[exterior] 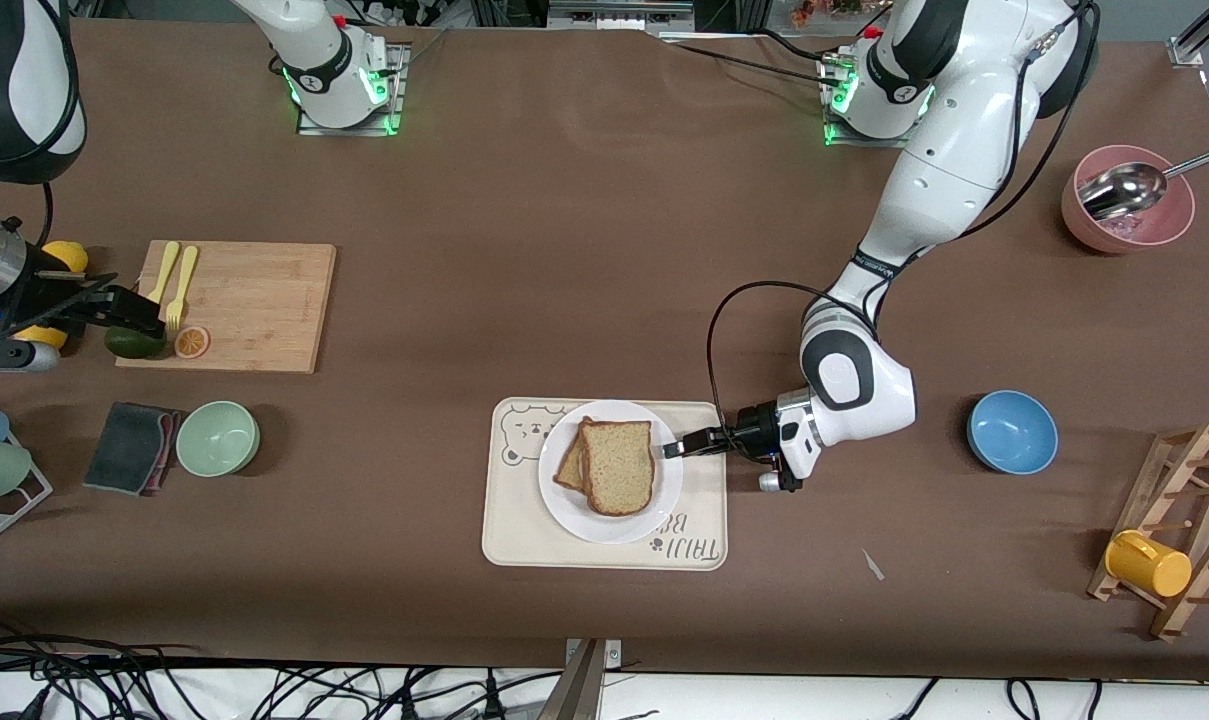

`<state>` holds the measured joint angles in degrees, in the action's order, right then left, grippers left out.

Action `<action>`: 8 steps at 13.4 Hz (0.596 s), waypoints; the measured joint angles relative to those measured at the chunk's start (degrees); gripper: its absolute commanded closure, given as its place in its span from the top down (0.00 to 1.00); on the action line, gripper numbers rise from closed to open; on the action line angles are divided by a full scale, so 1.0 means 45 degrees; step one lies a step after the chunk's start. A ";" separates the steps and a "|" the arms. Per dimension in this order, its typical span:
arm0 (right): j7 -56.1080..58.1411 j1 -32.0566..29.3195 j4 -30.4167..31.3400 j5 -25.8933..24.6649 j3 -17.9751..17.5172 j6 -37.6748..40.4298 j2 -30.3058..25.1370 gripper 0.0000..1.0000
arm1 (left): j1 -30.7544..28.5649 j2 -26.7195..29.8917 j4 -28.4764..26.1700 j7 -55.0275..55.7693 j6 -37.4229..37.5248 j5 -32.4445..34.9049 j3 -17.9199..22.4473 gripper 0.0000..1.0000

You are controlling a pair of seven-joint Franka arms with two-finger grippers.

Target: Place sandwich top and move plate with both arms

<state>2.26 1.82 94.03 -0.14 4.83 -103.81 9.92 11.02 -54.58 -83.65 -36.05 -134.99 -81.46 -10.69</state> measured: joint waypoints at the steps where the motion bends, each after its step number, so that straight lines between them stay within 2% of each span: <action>1: 0.0000 0.0000 0.0000 0.0000 0.0000 -0.0001 0.0000 1.00 | -0.0033 0.0000 0.0000 -0.0002 -0.0004 0.0165 0.0001 0.36; 8: 0.0000 -0.0001 0.0000 0.0000 0.0000 -0.0008 0.0000 1.00 | -0.0281 0.0131 0.0058 -0.0010 -0.0014 0.0596 0.0004 0.37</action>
<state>2.25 1.82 94.03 -0.14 4.83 -103.85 9.92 9.75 -53.99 -83.39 -36.10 -135.05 -78.78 -10.67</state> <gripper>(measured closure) 0.000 0.626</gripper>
